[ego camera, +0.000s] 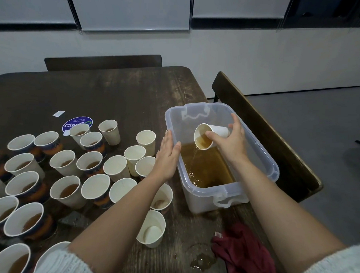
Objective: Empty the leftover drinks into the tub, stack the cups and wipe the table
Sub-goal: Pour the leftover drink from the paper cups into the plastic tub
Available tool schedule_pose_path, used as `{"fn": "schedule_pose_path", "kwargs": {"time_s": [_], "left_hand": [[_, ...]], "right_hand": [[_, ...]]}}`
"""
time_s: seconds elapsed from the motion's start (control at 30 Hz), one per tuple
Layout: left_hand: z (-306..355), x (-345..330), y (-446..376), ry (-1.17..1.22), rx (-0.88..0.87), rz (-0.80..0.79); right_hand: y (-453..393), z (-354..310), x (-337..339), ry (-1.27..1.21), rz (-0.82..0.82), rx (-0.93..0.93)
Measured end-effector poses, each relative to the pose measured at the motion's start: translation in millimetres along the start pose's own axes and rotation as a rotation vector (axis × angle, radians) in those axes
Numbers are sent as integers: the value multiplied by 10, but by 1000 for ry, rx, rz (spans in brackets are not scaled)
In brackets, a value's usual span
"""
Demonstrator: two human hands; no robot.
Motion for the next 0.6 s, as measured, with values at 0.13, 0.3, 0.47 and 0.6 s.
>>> {"fn": "schedule_pose_path", "kwargs": {"time_s": [0.13,0.3,0.47,0.6], "left_hand": [[-9,6,1,11,-4,-3],[-11,12,3,13,-11,-5],[-1,15,10,10,-3,1],[-3,15,10,11,-3,-4]], "right_hand": [[-3,1,0,-10,8,9],[-1,3,-9,5,19,15],[3,2,3,4,21,24],[9,-5,-2,0,29,35]]}}
Point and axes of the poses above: each hand's wrist, its own y-axis away from the middle knuckle, its own x-axis out of the back of the hand, z = x × y, the point moved 3 cm from there along -y, towards the middle knuckle, and after that the axes turned 6 degrees about y, right-handed, at the moved point
